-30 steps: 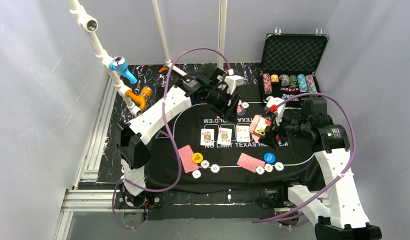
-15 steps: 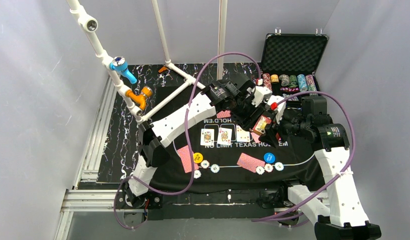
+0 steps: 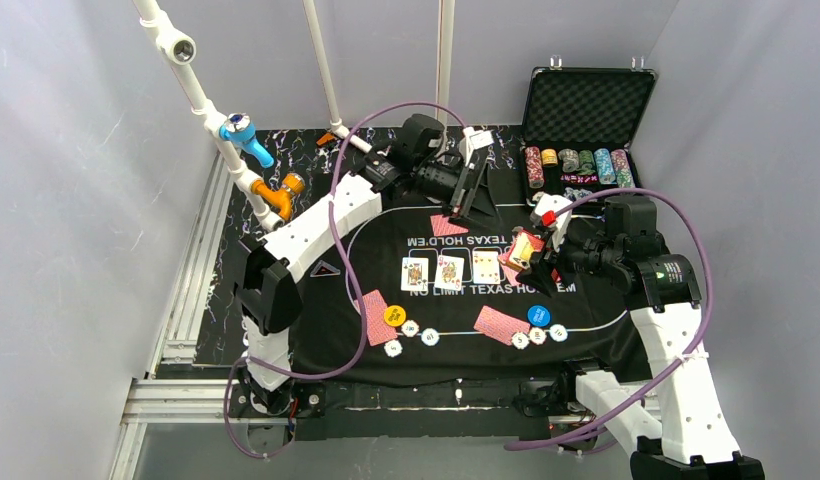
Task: Distribute texas hold em gaming equipment
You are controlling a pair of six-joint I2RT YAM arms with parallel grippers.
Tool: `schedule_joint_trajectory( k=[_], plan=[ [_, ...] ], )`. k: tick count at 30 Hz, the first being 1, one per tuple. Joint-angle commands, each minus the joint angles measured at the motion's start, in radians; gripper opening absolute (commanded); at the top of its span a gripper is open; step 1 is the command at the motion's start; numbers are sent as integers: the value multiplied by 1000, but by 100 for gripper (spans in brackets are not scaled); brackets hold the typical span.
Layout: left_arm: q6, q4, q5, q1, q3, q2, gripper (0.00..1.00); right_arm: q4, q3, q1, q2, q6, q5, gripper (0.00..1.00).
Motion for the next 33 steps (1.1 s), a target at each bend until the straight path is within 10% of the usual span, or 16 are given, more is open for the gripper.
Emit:
schedule_joint_trajectory(
  k=[1,17,25,27,30,33],
  plan=[
    [-242,217,108,-42,-22,-20,87,49,17,4,0,-16,-44,1],
    [-169,89,34,-111,5,61,78,87,30,4,14,-1,-51,1],
    [-244,229,92,-104,-34,46,22,82,32,4,20,-9,-44,4],
    [-274,257,99,-97,-43,43,9,66,39,4,23,-13,-33,21],
    [-290,268,95,-86,-49,41,0,29,62,4,36,-13,-1,73],
    [-286,248,88,-83,-50,40,0,-22,106,5,67,-39,39,89]
  ],
)
